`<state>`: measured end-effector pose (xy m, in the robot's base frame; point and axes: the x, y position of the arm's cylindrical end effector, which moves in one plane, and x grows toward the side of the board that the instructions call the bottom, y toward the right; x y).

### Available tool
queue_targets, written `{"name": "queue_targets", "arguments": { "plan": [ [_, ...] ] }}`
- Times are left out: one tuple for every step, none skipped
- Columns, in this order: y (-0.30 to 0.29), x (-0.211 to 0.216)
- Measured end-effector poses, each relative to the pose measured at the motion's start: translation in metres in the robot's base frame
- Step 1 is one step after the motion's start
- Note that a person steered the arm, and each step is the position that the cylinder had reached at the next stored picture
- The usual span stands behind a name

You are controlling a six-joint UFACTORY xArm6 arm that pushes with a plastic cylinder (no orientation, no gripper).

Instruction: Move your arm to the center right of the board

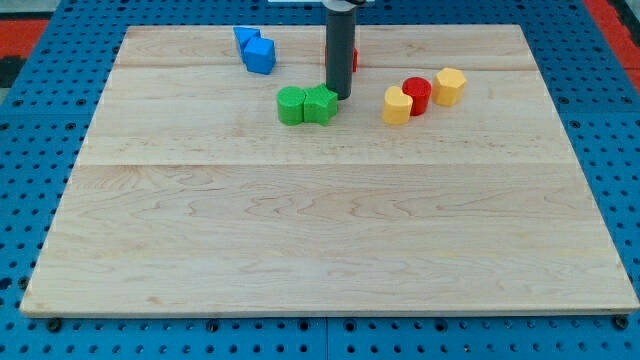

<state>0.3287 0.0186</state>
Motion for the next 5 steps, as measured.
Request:
{"name": "queue_targets", "arguments": {
  "plan": [
    [0.027, -0.039],
    [0.094, -0.067],
    [0.207, -0.073],
    [0.231, 0.001],
    [0.185, 0.055]
  ]
}}
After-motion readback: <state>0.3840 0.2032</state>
